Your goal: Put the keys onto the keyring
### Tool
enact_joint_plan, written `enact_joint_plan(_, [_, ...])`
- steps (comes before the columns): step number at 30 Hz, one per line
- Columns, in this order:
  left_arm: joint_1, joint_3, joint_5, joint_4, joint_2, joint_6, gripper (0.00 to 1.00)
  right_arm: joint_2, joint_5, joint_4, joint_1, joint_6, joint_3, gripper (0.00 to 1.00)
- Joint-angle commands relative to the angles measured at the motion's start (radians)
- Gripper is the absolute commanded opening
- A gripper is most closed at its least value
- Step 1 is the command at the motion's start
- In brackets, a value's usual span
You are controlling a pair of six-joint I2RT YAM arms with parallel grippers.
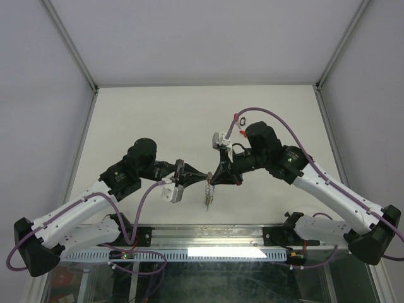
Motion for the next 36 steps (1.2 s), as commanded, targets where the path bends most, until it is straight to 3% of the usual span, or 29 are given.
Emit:
enact_joint_plan(1, [-0.02,0.03,0.041,-0.006,-0.022,0.029,0.0,-0.037,0.051,0.07,-0.021,0.034,0.05,0.0])
enact_joint_plan(17, [-0.022,0.027,0.015,-0.018,-0.024,0.03,0.0,-0.063,0.014,0.086,-0.054,0.05,0.023,0.0])
enact_joint_plan(26, [-0.022,0.013,-0.055,0.033,-0.033,-0.014,0.0,-0.068,-0.089,-0.043,-0.054,-0.051,0.046,0.0])
enact_joint_plan(31, [-0.021,-0.001,-0.178,0.118,-0.03,-0.121,0.0,-0.032,-0.131,-0.133,-0.052,-0.087,0.077,0.0])
enact_joint_plan(34, [-0.02,0.019,-0.3,0.112,-0.002,-0.185,0.0,-0.035,-0.093,-0.142,-0.052,-0.089,0.075,0.0])
enact_joint_plan(36, [-0.021,0.043,-0.307,0.062,0.026,-0.173,0.0,-0.035,-0.083,-0.127,-0.052,-0.079,0.071,0.0])
